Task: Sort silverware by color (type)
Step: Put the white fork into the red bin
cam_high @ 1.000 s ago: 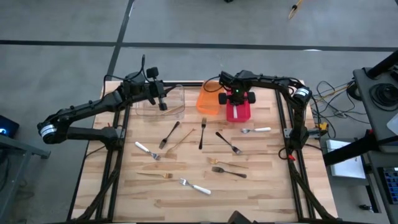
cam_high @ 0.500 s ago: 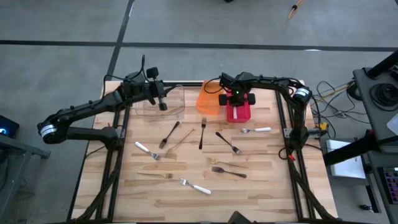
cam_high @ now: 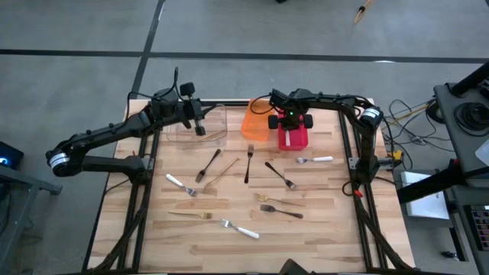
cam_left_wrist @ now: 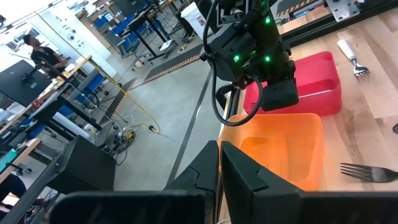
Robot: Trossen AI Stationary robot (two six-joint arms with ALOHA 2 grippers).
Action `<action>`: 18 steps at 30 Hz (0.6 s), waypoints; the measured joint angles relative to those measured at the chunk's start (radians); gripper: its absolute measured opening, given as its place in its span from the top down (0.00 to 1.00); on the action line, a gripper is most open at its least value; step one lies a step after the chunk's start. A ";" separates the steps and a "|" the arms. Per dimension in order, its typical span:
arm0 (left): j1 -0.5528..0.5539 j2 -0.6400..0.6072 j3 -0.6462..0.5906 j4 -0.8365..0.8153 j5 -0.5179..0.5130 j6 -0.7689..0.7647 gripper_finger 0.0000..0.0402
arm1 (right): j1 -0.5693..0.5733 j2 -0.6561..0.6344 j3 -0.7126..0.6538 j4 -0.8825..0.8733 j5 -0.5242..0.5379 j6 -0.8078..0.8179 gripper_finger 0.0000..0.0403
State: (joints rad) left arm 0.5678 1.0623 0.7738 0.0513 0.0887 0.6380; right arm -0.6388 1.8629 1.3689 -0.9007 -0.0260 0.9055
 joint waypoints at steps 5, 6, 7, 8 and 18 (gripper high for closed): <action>0.000 0.000 0.000 0.000 0.000 0.000 1.00 | 0.000 0.000 0.000 0.003 0.000 0.000 0.94; 0.000 0.000 0.000 0.000 0.000 0.000 1.00 | 0.000 0.000 0.000 0.004 0.000 0.000 0.94; 0.000 0.000 0.000 0.000 0.000 0.000 1.00 | 0.000 0.000 0.000 0.006 0.000 0.000 0.94; 0.000 0.000 0.000 0.000 0.000 0.000 1.00 | 0.000 0.000 0.000 0.007 0.000 0.000 0.94; 0.000 0.000 0.000 0.000 0.000 0.000 1.00 | 0.002 0.017 -0.001 0.025 -0.004 0.000 0.94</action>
State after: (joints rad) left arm 0.5677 1.0626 0.7738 0.0513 0.0886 0.6380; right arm -0.6372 1.8799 1.3682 -0.8760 -0.0304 0.9055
